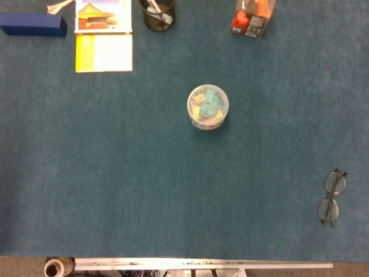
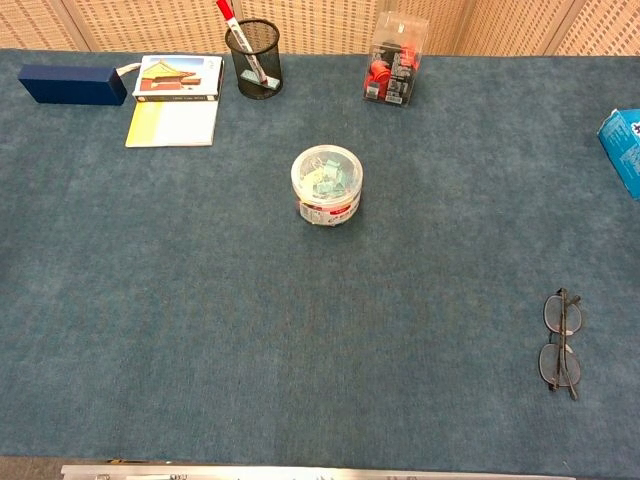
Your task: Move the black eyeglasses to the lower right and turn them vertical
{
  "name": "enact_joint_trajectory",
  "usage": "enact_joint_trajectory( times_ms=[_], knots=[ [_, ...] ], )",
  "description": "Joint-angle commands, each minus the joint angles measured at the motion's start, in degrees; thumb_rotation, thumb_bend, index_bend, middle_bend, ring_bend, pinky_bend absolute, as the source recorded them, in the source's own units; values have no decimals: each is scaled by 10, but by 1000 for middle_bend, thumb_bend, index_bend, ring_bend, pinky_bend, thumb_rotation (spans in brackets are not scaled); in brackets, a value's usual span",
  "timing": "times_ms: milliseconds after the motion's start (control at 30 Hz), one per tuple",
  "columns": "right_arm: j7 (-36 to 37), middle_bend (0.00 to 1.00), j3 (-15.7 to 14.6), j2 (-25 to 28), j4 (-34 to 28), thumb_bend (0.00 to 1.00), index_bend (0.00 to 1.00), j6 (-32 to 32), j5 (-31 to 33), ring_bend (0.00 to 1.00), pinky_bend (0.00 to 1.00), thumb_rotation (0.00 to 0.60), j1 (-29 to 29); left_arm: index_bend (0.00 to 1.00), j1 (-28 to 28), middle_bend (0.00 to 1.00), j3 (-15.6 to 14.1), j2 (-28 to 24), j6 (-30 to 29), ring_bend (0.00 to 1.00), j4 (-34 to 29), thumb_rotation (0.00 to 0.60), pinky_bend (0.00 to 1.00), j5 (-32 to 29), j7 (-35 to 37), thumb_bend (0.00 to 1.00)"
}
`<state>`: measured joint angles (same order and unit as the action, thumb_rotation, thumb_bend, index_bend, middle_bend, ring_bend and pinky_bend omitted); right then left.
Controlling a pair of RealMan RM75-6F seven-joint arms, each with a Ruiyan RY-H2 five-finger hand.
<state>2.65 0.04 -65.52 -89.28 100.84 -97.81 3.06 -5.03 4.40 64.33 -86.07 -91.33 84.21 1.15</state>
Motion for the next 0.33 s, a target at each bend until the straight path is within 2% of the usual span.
enact_joint_trajectory(
  times_ms=[33, 333],
  knots=[
    [-8, 113, 19, 7, -14, 397, 117, -13, 53, 0, 116, 600, -10, 476, -2, 537, 0, 1, 4, 395, 2, 600, 534, -3, 0, 377],
    [-85, 123, 44, 41, -80, 398, 117, -89, 181, 0, 116, 600, -14, 476, 1, 537, 1, -2, 2, 395, 5, 600, 534, -7, 11, 377]
  ],
)
